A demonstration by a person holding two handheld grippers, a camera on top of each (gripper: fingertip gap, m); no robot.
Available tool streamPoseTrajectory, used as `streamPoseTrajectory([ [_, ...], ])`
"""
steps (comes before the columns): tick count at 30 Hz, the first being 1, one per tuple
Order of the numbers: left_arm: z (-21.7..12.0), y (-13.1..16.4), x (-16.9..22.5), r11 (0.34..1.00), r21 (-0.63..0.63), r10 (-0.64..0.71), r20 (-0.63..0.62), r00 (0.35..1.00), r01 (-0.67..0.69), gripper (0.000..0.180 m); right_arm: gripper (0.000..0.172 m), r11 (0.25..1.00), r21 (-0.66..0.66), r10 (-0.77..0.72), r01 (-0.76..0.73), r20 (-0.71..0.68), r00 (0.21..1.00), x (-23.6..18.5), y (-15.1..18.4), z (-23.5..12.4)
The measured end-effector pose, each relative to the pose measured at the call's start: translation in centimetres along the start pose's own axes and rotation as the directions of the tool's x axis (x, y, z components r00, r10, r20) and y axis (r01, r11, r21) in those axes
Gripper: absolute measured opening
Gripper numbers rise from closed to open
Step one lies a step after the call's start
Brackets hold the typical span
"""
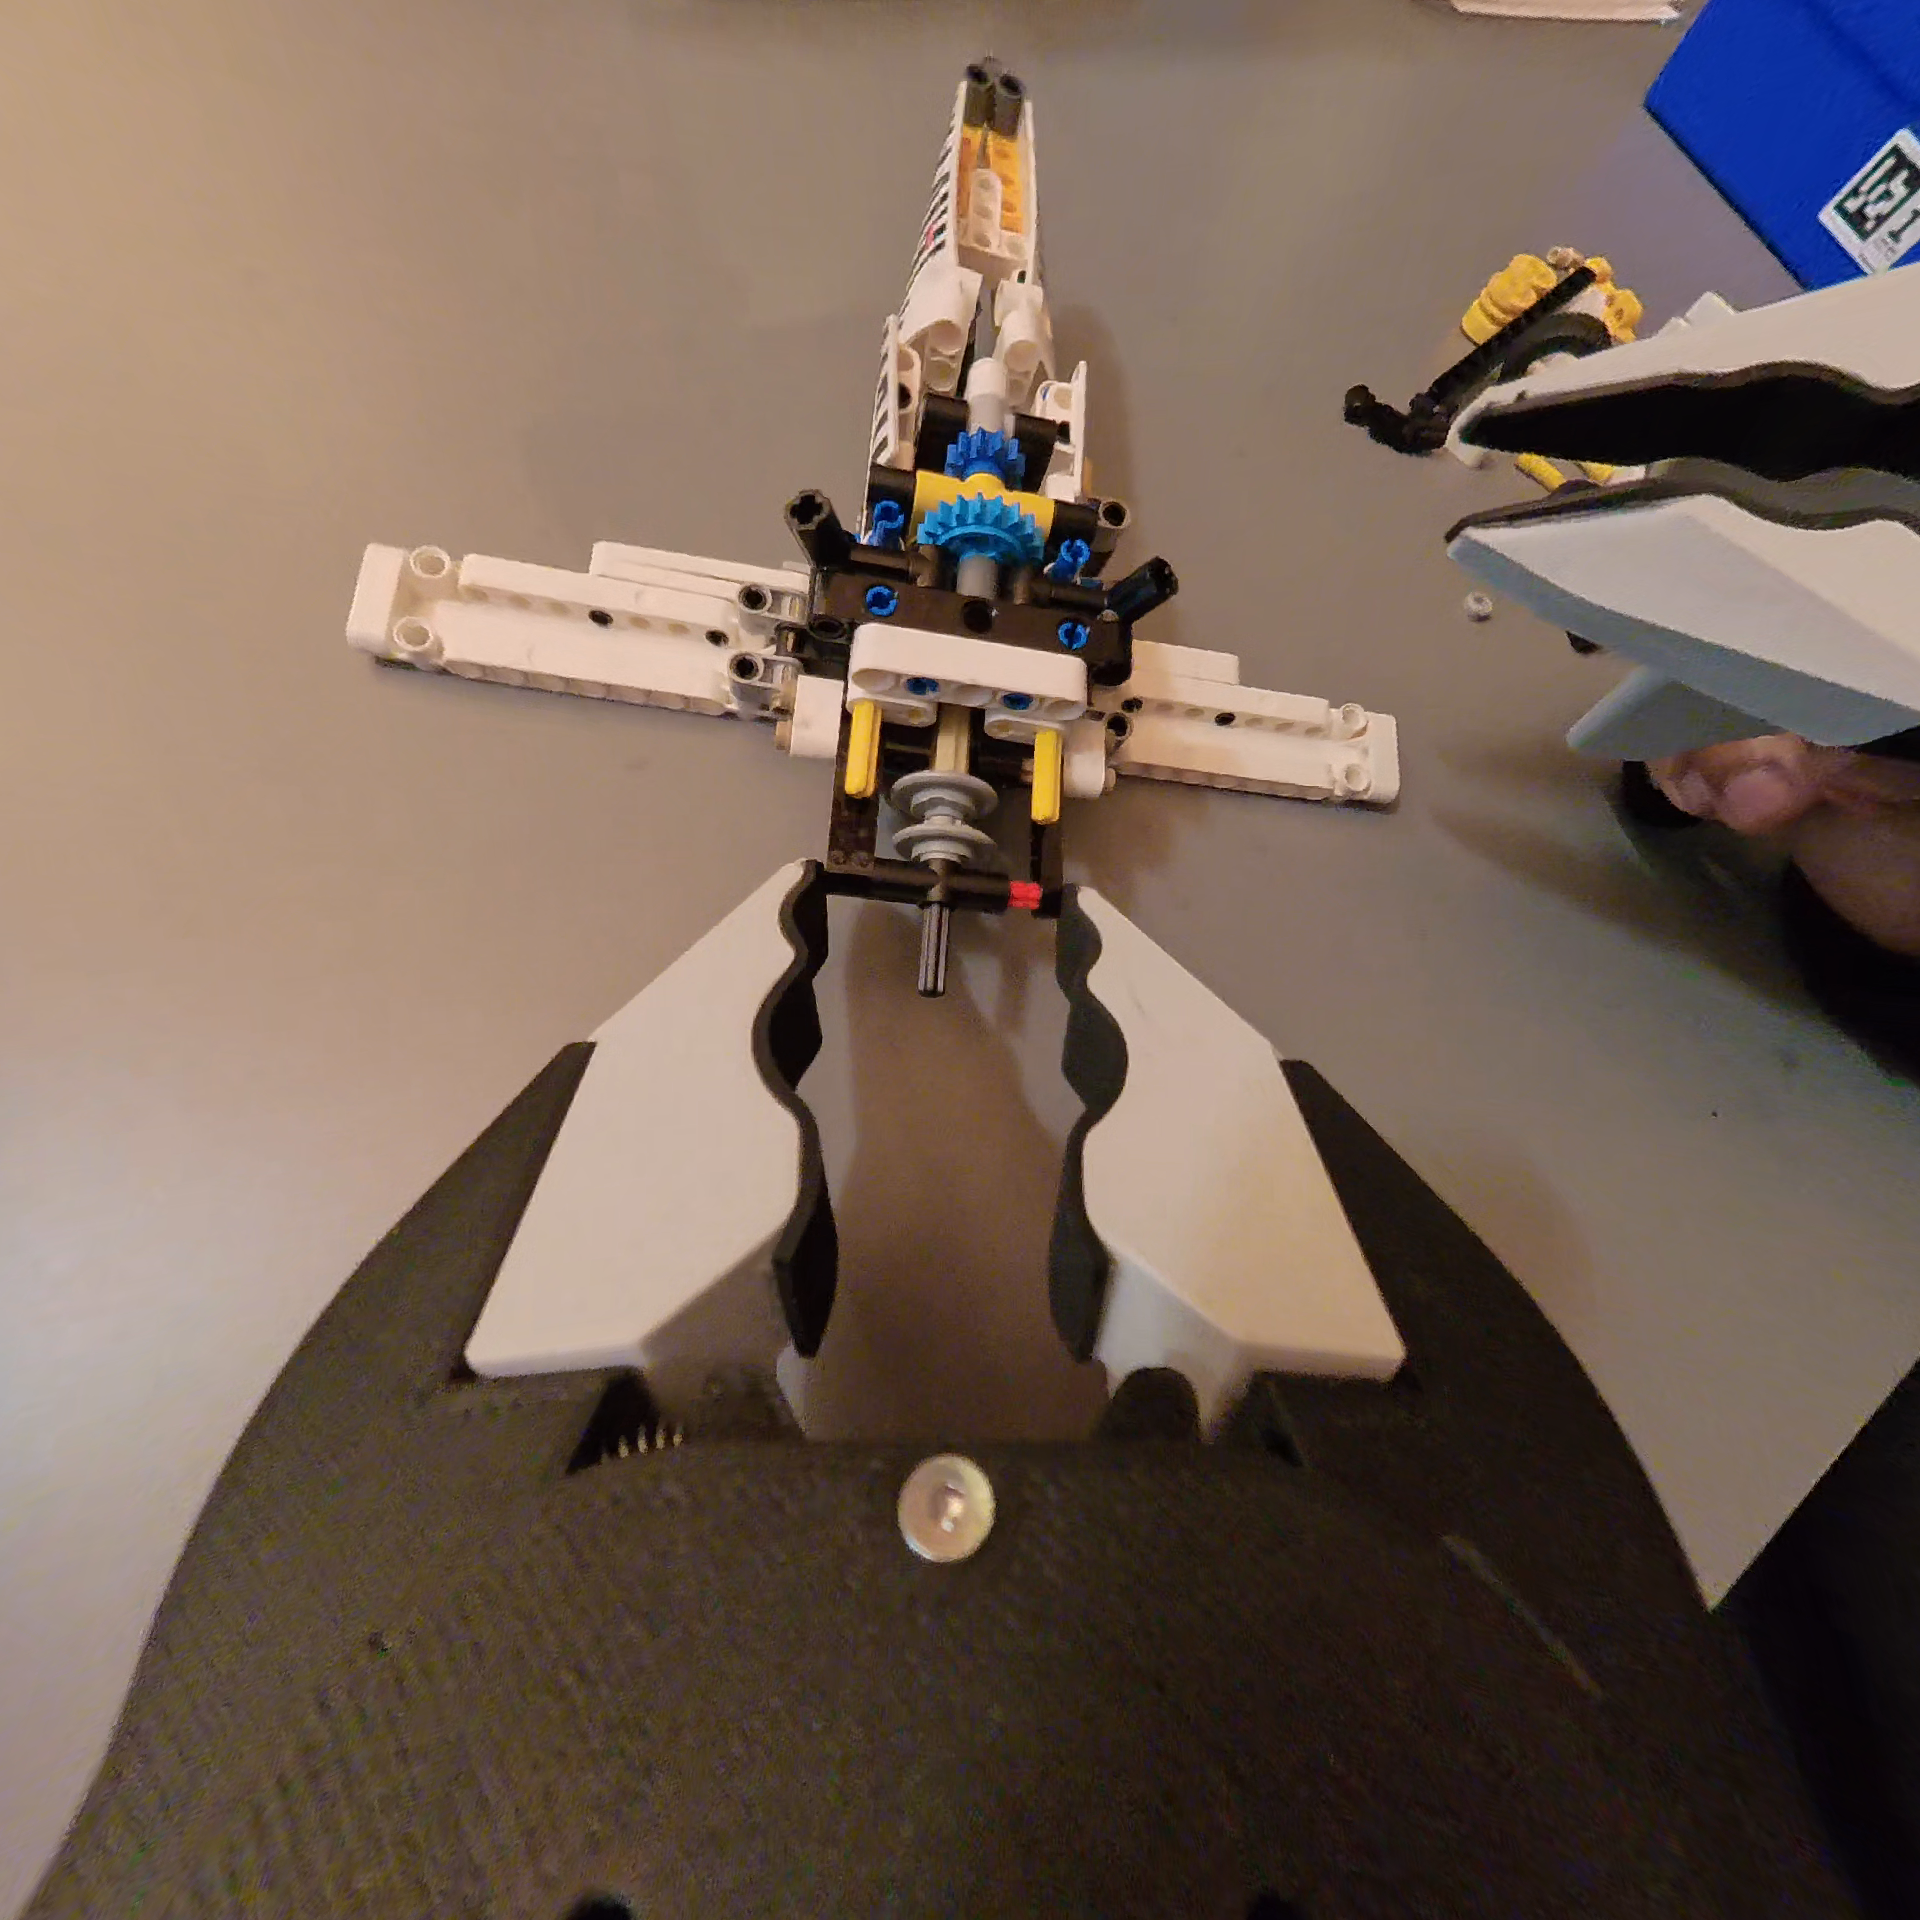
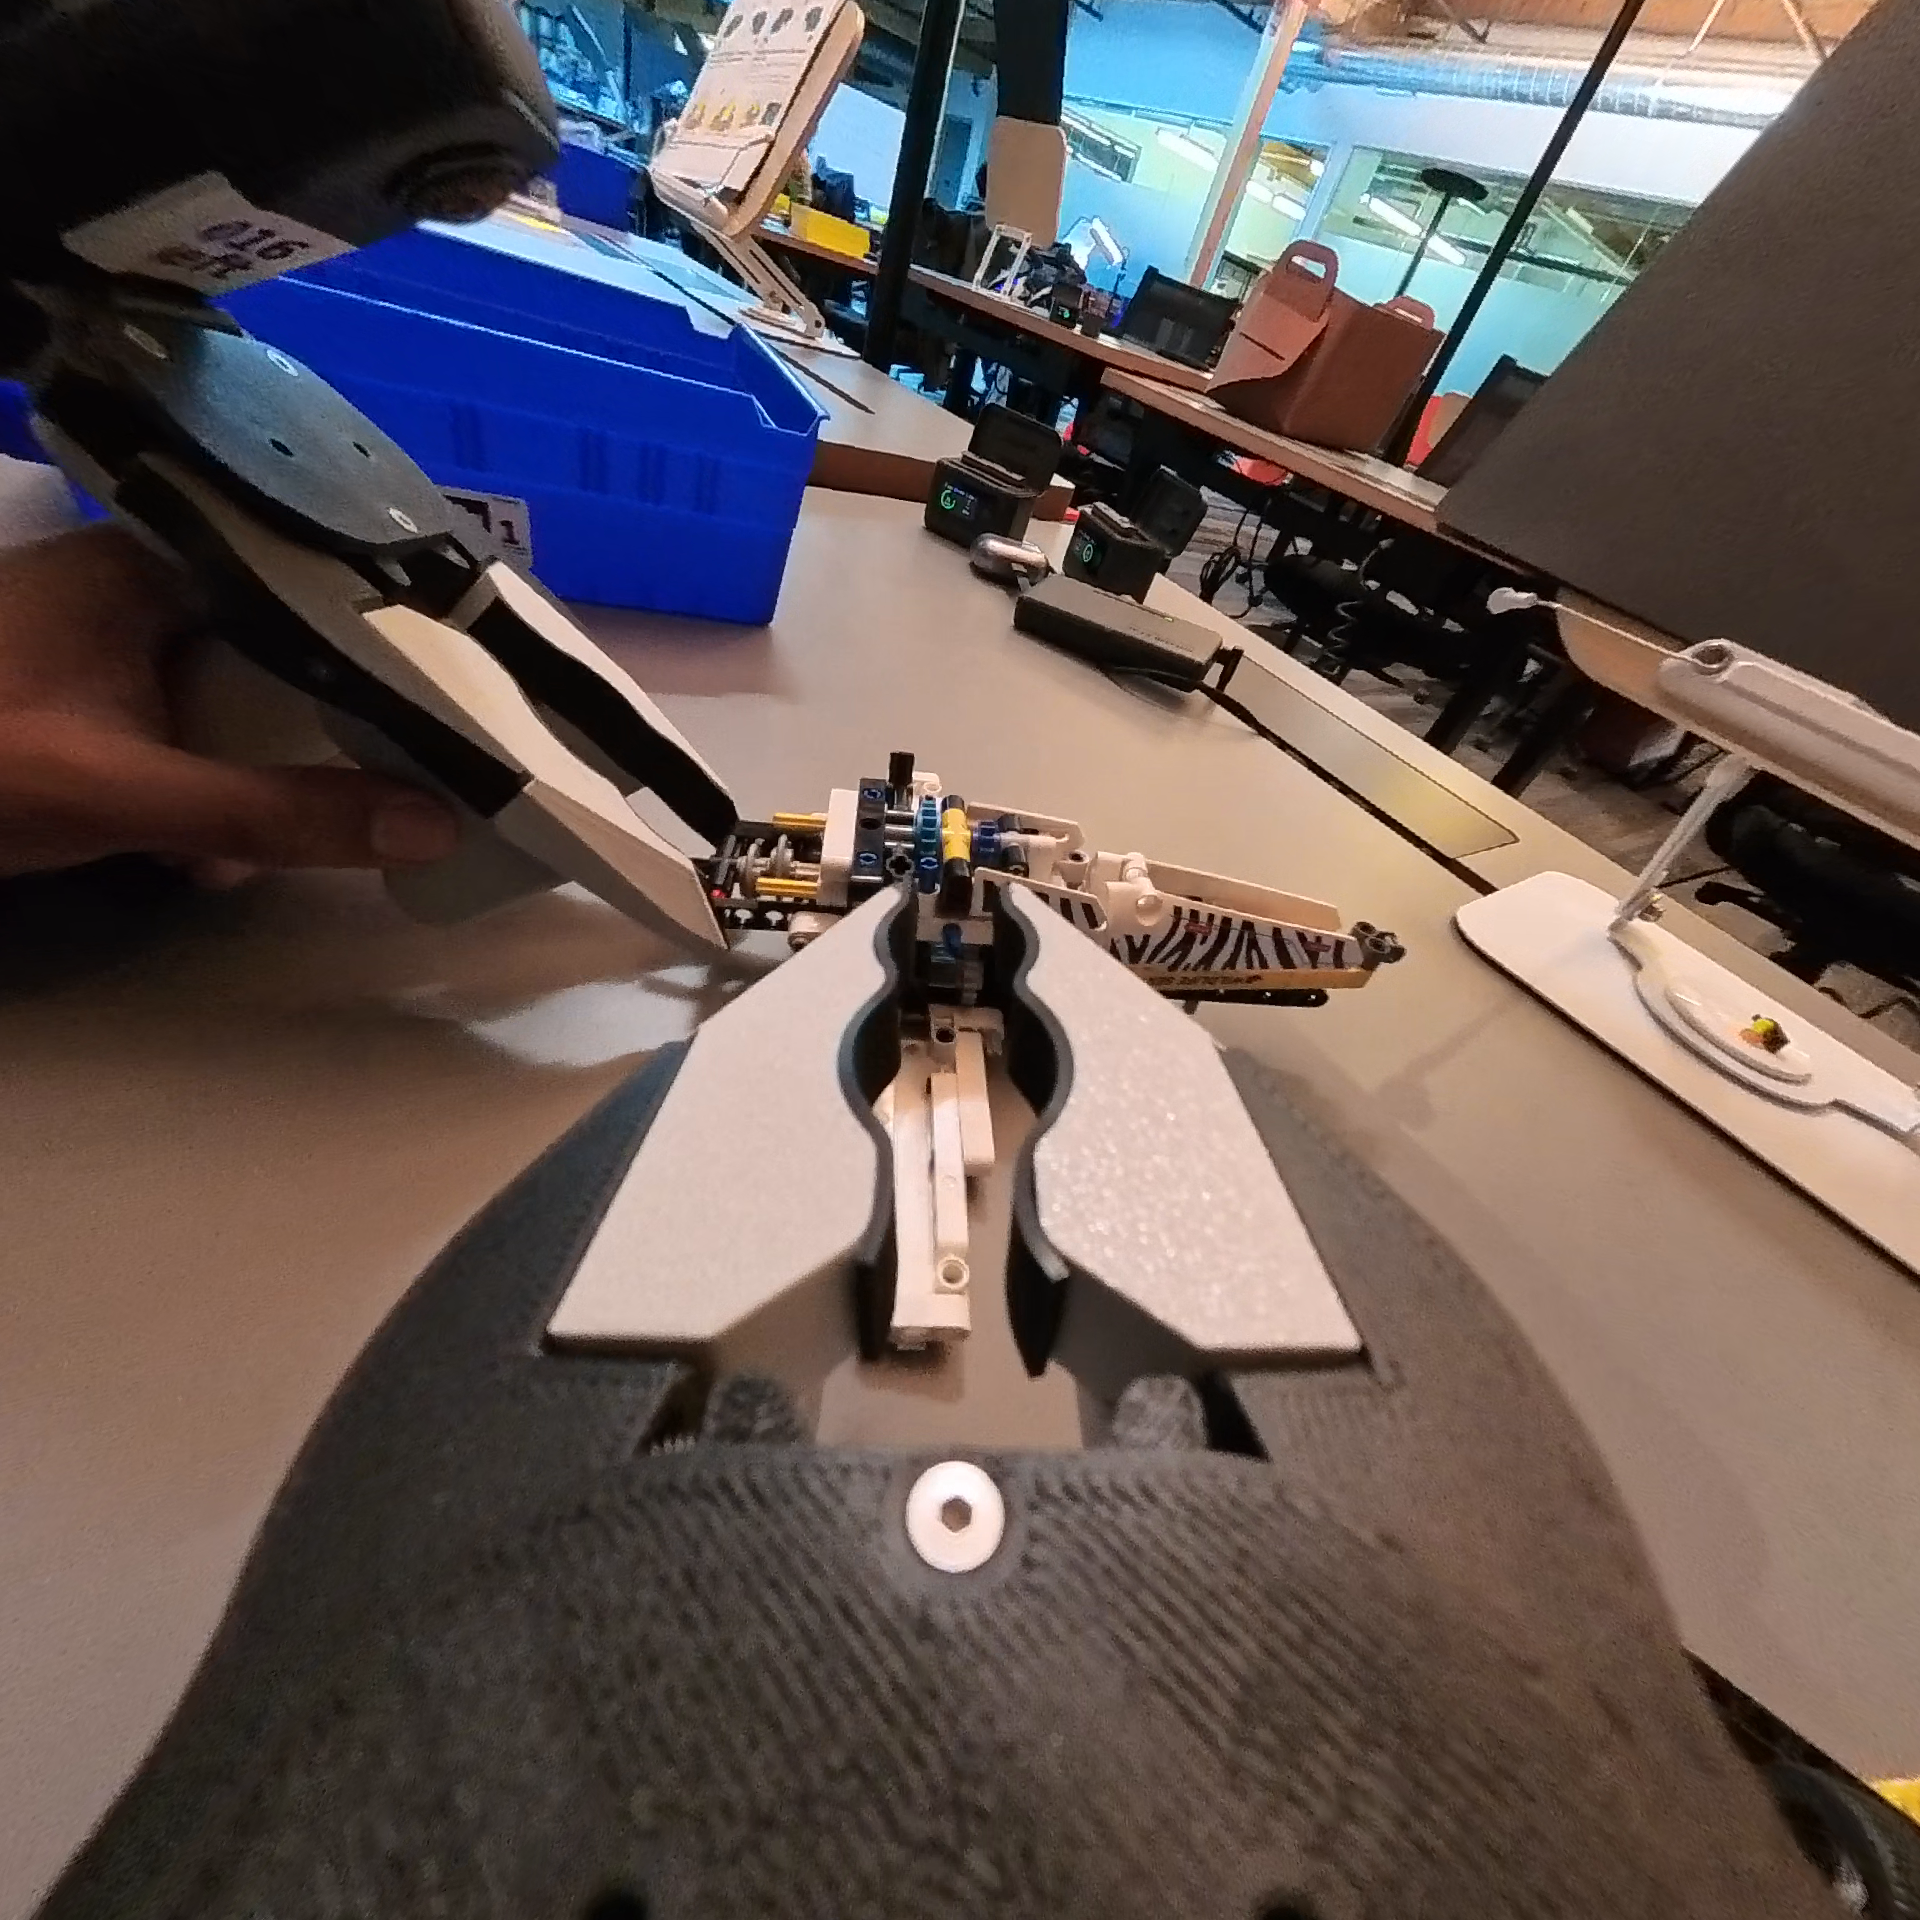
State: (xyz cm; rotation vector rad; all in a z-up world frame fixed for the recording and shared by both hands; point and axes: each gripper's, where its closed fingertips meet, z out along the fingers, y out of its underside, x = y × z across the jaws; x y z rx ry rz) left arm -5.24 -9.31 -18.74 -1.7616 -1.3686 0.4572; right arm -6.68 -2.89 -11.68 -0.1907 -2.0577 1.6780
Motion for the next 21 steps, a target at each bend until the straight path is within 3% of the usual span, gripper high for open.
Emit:
streamPoseTrajectory([
  [10,0.1,0.1,1.1,0.985,-0.01,0.172,0.063,0.983,-0.171,0.039,0.011,1.0,-0.004,0.006,-0.006,-0.011,1.0,0.3,0.2,-0.1],
  [21,0.2,0.3,1.4,0.982,-0.023,0.19,0.046,0.981,-0.19,0.039,0.011,1.0,-0.014,-0.008,0.007,-0.01,1.0,0.2,0.3,0.0],
])
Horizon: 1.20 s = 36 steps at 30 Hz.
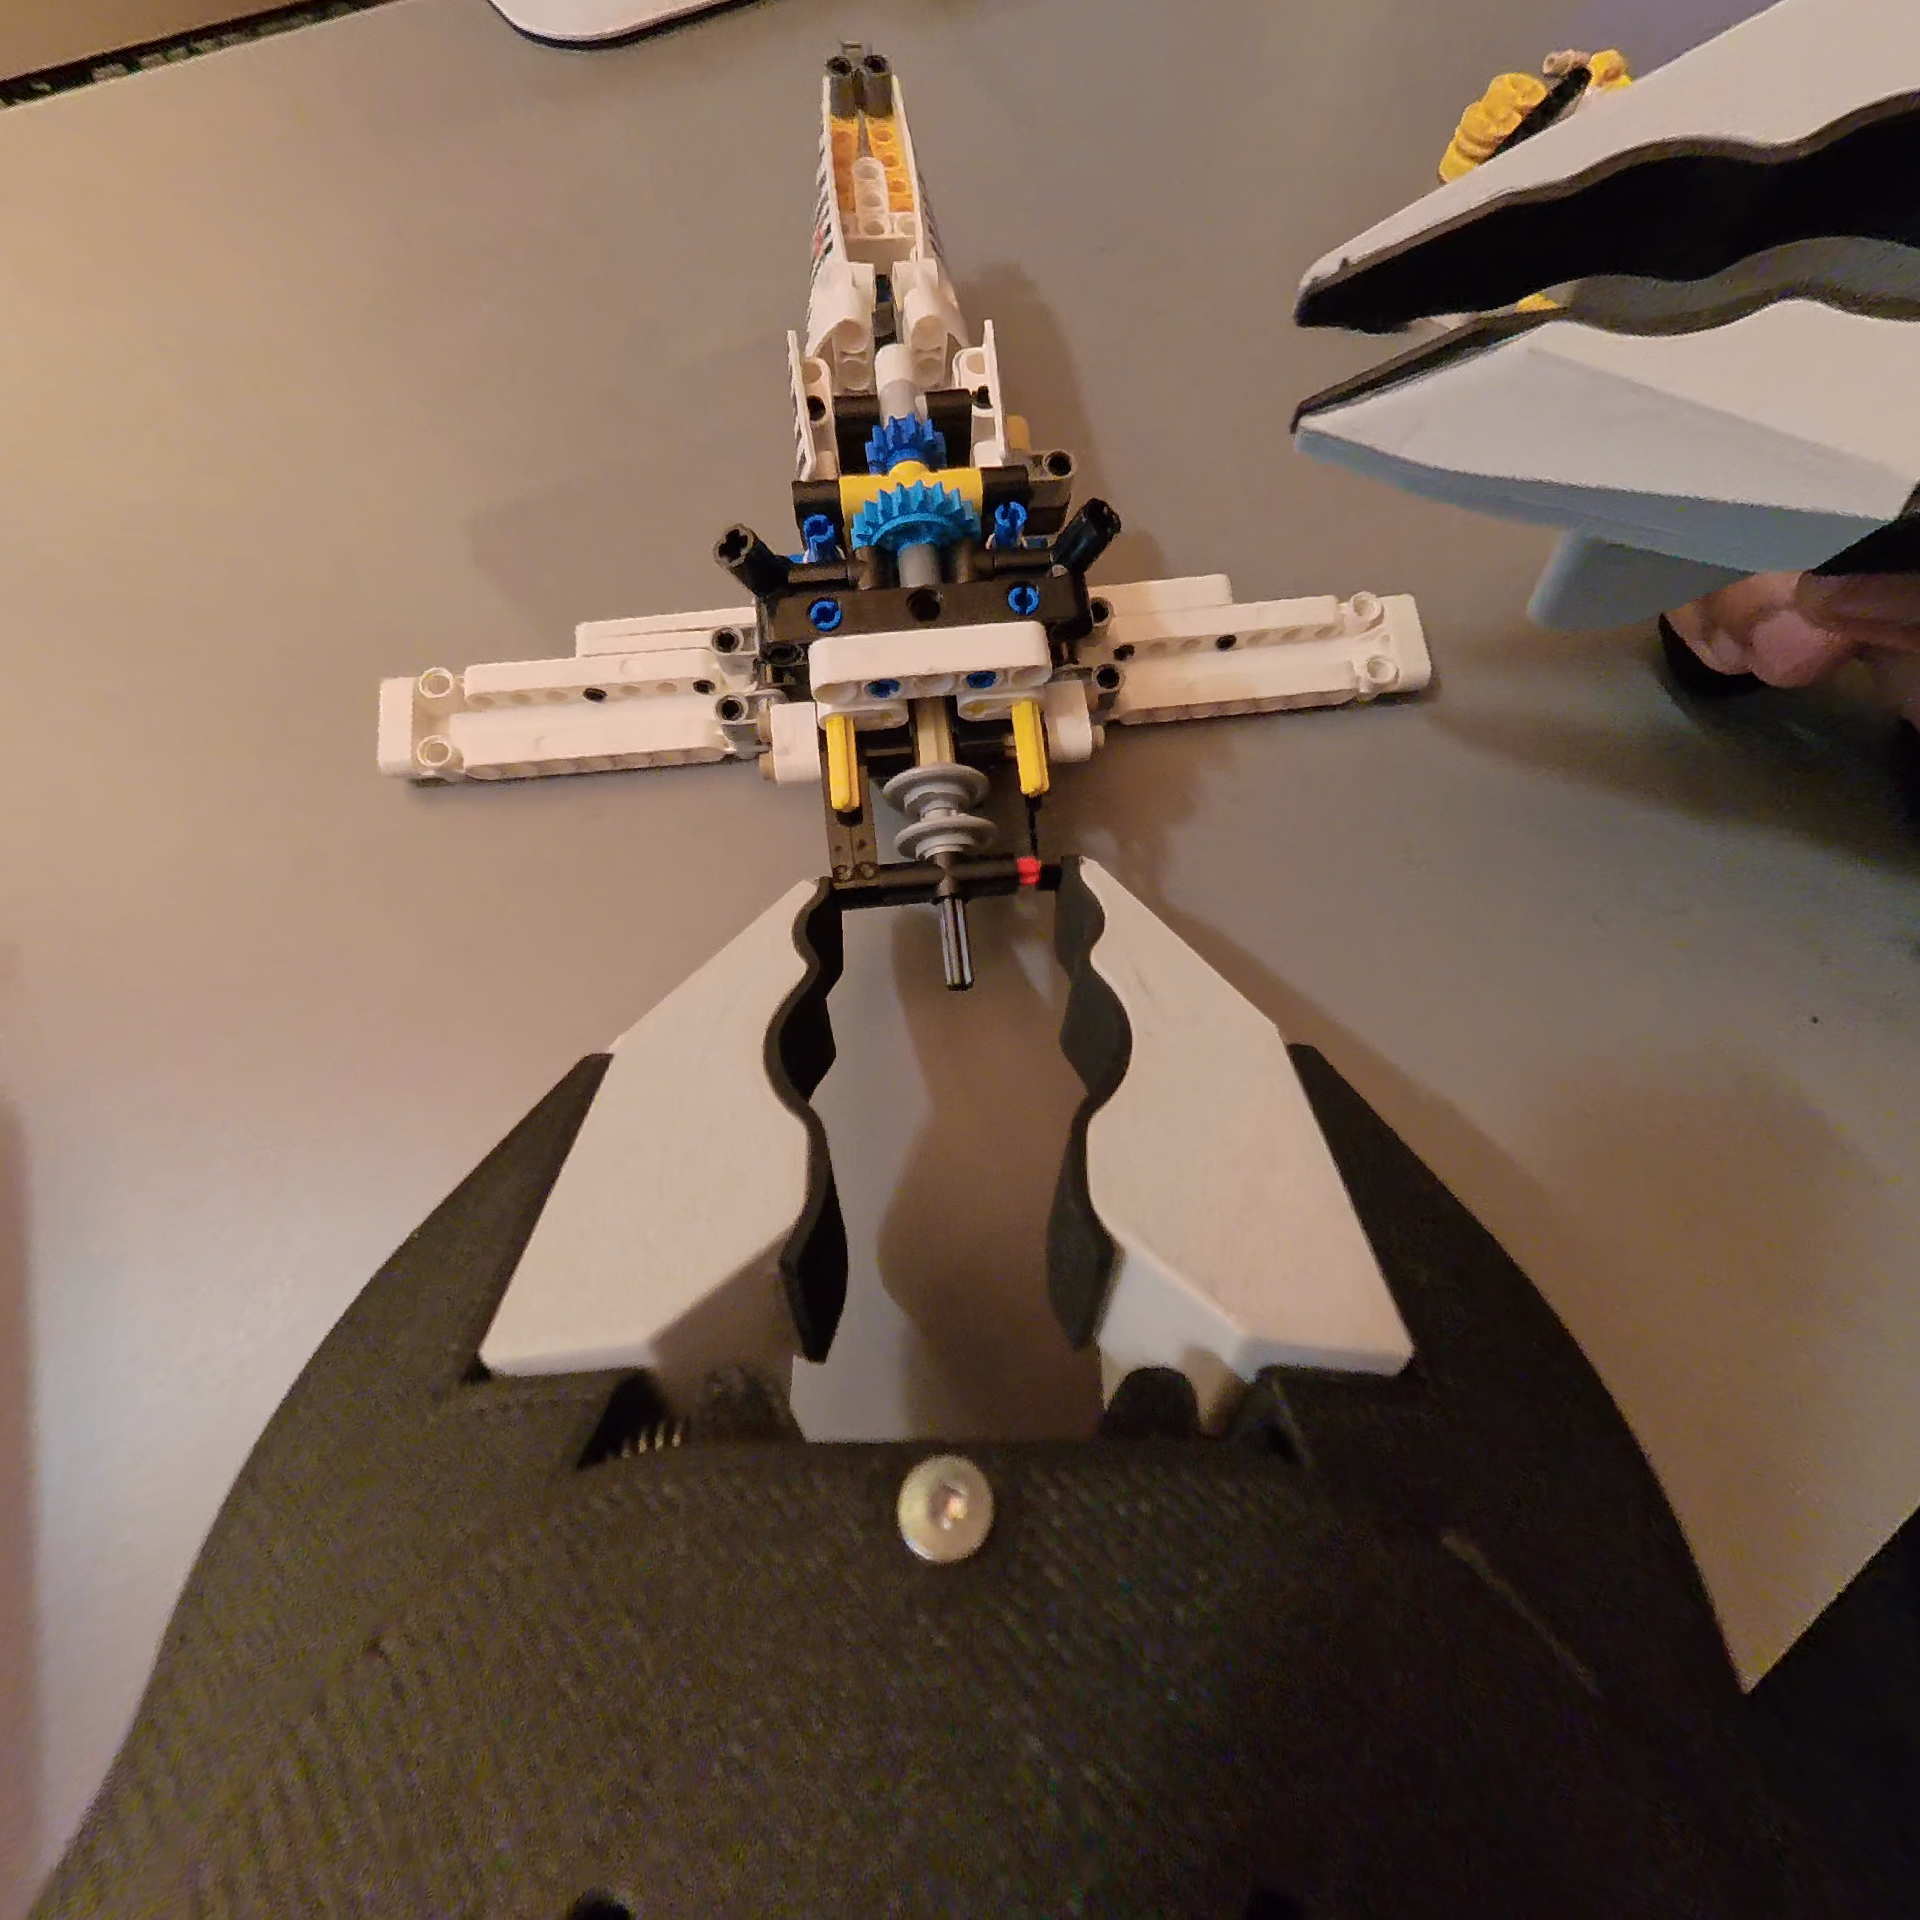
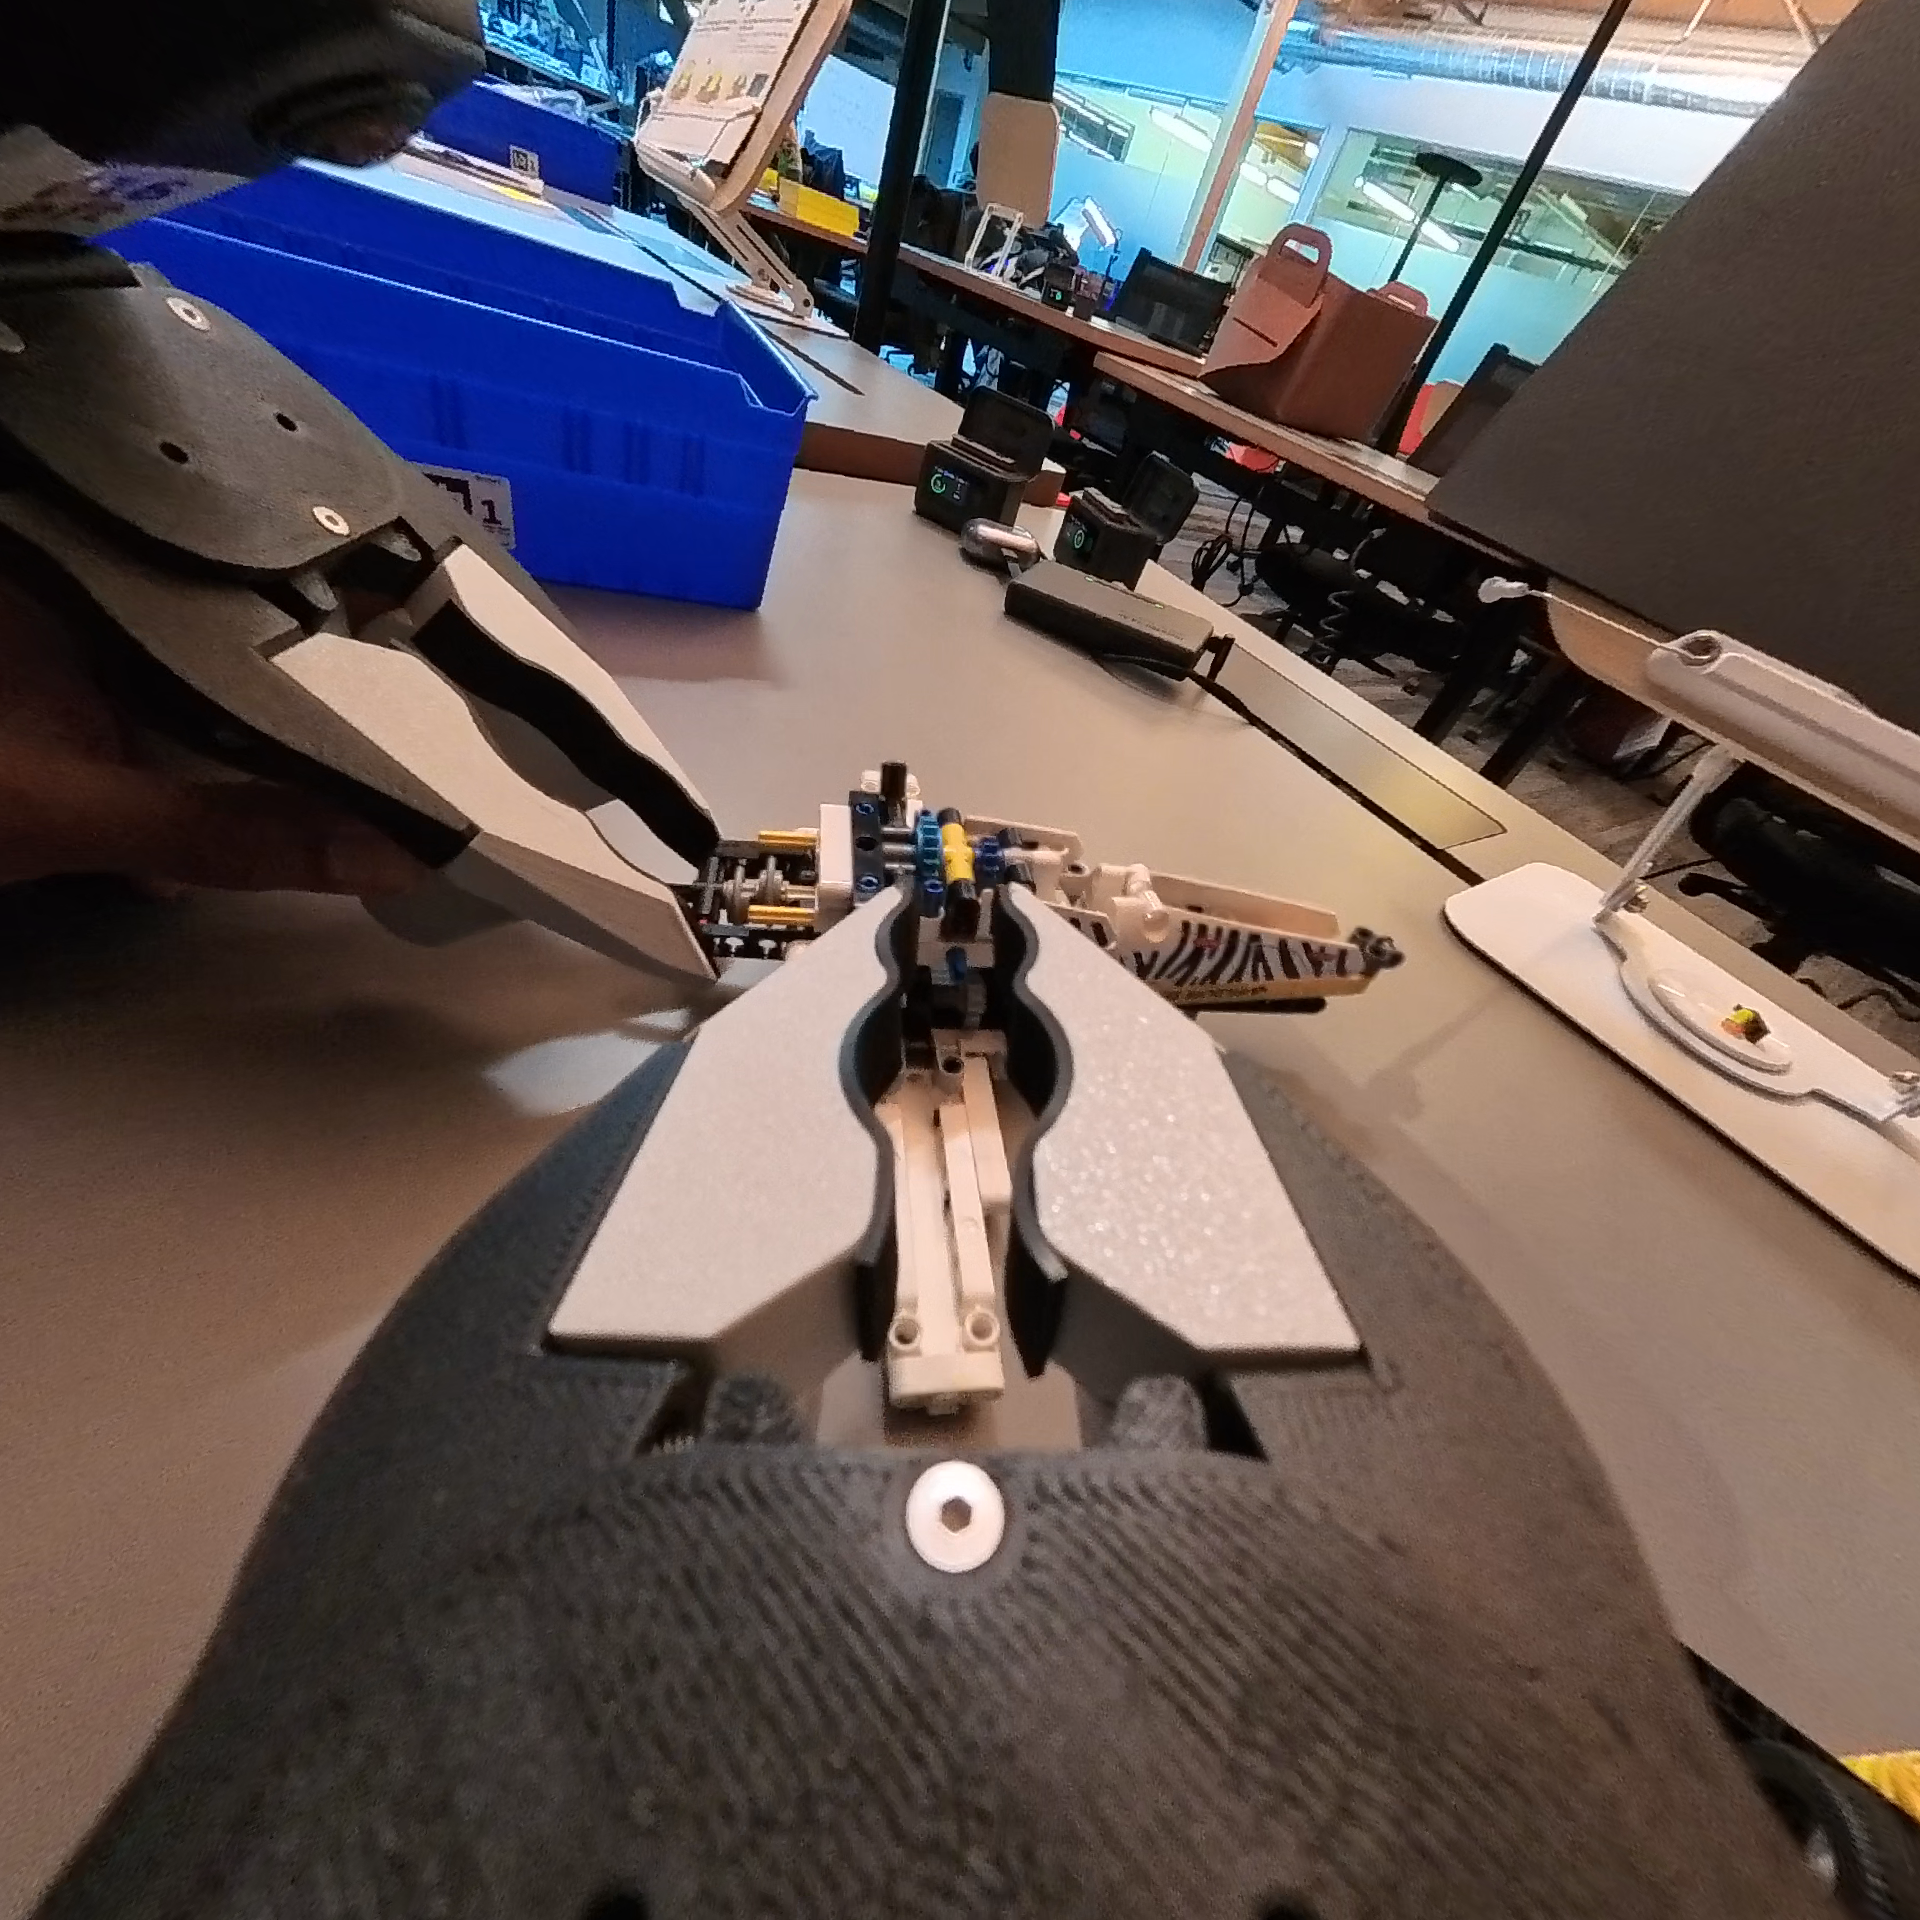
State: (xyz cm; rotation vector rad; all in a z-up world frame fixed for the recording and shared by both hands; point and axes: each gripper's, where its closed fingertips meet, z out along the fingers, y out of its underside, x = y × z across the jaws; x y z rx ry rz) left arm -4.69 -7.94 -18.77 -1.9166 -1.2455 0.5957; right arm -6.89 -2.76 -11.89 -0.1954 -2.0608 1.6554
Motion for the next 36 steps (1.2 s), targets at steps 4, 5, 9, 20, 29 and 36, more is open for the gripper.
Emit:
streamPoseTrajectory([
  [4,0.0,0.0,0.2,1.0,0.004,0.008,-0.007,1.0,-0.008,0.039,0.011,1.0,-0.008,-0.012,0.012,0.002,1.0,-0.2,0.1,0.1],
  [5,-0.1,-0.1,0.2,1.0,0.006,0.007,-0.009,1.0,-0.006,0.039,0.011,1.0,-0.009,-0.014,0.014,0.002,1.0,-0.2,0.1,0.1],
  [9,-0.2,-0.1,0.2,1.0,0.013,-0.01,-0.023,1.0,0.01,0.039,0.011,1.0,-0.012,-0.021,0.021,0.002,1.0,-0.3,0.1,0.2],
  [20,-0.4,-0.4,0.3,0.999,0.036,-0.031,-0.054,0.998,0.033,0.039,0.012,0.999,-0.015,-0.033,0.033,0.001,0.999,-0.3,0.2,0.2],
  [29,-1.4,-1.8,-0.1,0.977,0.14,-0.144,-0.143,0.979,0.164,0.056,0.012,0.999,-0.021,-0.041,0.041,0.001,0.999,-0.4,0.3,0.2],
  [36,-0.7,-3.7,-0.2,0.952,0.219,-0.193,-0.121,0.974,0.216,0.056,0.012,0.999,-0.025,-0.046,0.046,-0.001,0.999,-0.4,0.3,0.2],
])
